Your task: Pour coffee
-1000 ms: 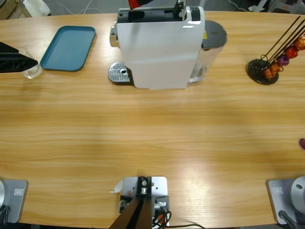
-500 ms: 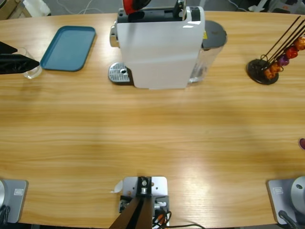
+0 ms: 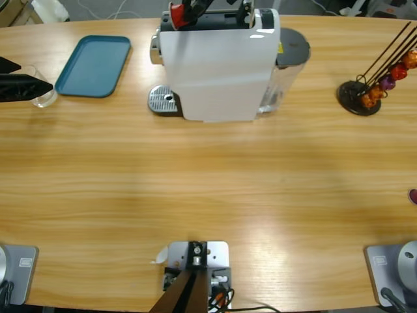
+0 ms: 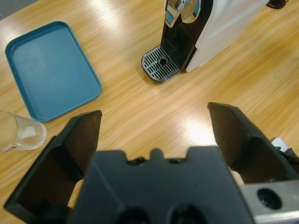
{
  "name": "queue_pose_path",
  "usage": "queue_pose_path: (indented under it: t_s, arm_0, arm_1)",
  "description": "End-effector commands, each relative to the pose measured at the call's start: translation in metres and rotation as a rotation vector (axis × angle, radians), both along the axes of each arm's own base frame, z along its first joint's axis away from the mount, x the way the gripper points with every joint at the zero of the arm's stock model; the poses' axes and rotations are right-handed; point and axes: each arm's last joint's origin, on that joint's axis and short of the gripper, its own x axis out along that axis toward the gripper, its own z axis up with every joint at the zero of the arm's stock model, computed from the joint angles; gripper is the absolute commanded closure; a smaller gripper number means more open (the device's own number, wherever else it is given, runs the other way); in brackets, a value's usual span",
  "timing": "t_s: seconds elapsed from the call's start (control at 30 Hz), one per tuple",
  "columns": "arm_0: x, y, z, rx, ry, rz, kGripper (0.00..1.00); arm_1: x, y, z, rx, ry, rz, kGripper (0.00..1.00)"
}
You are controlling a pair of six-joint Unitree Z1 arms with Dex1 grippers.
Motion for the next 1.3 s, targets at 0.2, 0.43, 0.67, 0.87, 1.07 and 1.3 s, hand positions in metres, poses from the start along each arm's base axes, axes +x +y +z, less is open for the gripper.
queue_pose_path:
  t_s: [0.2,0.43,0.67,0.87,1.07,1.3]
  arm_0:
    - [-0.005,0.002,-0.008,-0.004,0.018,-0.015,0.009]
    - [-0.004,0.002,-0.008,-0.005,0.021,-0.018,0.009]
    - [-0.004,0.002,-0.008,-0.006,0.021,-0.019,0.009]
    - [-0.002,0.000,-0.009,-0.010,0.031,-0.029,0.023]
    - [-0.002,-0.001,-0.009,-0.014,0.039,-0.037,0.059]
    - [-0.002,-0.002,-0.010,-0.019,0.044,-0.048,0.061]
  arm_1:
    - [0.016,0.013,-0.028,-0.043,0.059,0.007,0.996]
    - [0.017,0.013,-0.024,-0.056,0.084,-0.016,0.380]
    - [0.017,0.012,-0.019,-0.067,0.078,-0.024,0.340]
    - [-0.023,0.022,0.042,-0.056,-0.076,-0.020,0.340]
    - [-0.081,0.005,0.106,-0.007,-0.269,-0.141,0.070]
    - [-0.109,-0.049,0.116,-0.260,-0.405,-0.473,1.000]
